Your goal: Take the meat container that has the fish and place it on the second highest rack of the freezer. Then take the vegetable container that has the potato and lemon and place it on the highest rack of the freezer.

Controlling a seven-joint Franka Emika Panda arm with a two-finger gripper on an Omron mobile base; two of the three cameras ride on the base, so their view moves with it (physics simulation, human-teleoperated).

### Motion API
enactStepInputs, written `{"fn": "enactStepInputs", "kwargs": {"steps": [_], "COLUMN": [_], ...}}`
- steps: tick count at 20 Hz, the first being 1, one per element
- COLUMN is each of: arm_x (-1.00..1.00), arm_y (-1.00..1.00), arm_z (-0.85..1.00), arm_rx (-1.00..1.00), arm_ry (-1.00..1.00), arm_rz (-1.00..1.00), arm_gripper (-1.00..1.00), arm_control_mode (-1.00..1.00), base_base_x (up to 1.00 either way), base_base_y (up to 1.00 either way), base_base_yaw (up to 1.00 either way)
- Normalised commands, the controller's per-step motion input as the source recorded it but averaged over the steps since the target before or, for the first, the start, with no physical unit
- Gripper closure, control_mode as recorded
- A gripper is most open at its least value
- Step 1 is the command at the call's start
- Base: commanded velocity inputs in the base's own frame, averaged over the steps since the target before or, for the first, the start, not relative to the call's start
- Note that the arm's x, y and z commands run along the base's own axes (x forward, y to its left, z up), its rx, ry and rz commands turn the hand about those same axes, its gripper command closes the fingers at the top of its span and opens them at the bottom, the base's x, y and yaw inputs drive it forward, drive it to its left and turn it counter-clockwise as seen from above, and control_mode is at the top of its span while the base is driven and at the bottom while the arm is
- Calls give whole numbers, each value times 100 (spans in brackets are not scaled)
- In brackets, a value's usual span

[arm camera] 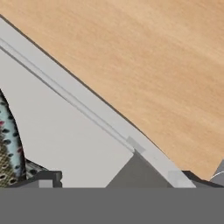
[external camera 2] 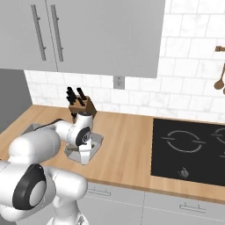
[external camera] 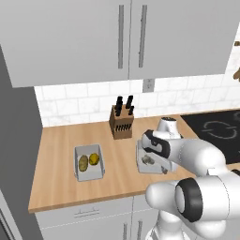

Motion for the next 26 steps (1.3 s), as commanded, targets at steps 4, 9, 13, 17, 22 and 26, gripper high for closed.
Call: {"fn": "enactStepInputs", "kwargs": {"steps": [4,9,13,17,22,26], "arm_x": [0,0,-6,-15,-9,-13], "arm_y": [0,0,-3,-23,-35,-37], "arm_z": [0,0,0,26,79,56], "arm_rx": [0,0,0,0,3,0], "arm_ry": [0,0,0,0,3,1], "arm_rz": [0,0,0,0,0,0], "arm_gripper": [100,100,100,100,100,100], "arm_control_mode": [-100,-100,-100,-100,-100,-100], "base_base_x": [0,0,0,0,0,0], "base_base_y": [0,0,0,0,0,0], "base_base_yaw": [0,0,0,0,0,0]}}
